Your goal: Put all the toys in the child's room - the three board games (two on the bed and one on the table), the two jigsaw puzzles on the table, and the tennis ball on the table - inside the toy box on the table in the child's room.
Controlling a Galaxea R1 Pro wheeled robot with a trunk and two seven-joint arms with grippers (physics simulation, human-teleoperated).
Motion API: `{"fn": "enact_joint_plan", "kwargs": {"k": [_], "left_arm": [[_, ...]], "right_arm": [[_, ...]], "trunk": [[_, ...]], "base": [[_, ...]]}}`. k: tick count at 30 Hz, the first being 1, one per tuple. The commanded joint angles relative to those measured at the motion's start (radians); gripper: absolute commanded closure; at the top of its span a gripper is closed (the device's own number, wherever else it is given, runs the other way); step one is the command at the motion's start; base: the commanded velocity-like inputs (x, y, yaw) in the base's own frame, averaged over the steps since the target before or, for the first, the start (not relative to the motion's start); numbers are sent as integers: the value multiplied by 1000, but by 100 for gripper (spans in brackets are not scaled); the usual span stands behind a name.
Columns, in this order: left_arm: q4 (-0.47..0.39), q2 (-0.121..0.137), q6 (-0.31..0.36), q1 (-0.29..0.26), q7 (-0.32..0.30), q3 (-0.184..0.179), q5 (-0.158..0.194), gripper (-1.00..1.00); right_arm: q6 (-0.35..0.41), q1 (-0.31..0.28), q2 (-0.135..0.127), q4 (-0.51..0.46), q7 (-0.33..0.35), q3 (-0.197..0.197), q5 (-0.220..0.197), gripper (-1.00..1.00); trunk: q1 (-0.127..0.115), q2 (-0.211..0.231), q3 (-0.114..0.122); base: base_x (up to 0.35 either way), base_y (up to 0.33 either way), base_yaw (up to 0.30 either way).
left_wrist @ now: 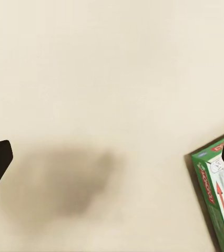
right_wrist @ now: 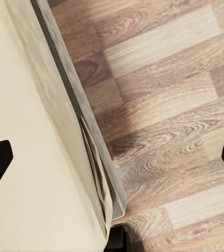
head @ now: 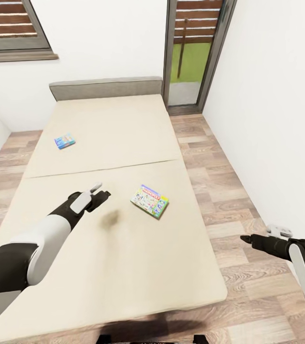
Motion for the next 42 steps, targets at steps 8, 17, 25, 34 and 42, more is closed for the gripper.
{"fn": "enact_joint_plan", "kwargs": {"k": [8,17,25,34,42], "left_arm": [[-2,-1,4,-12,8,-6,10,-100],[-2,-1,4,-25,7,-6,10,-100],[-2,-4,5,-29,0,-6,10,-100],[-2,-17,14,-74,-7,-8,12,-100],[-2,-24,16,-93,-6,-10,11,-100]], "right_arm": [[5,3,1,-49,4,-9,2,-100],[5,12,1,-66,4,-11,1,-100],[5,20,1,-75,4,-12,0,-100],[5,25,2,-79,4,-10,0,-100],[5,27,3,-85,4,-10,-1,-100]], "trunk": [[0,0,-14],[0,0,-28],[0,0,-42],[0,0,-56],[0,0,-69]], "base": [[0,0,0],[0,0,0],[0,0,0],[0,0,0],[0,0,0]]}}
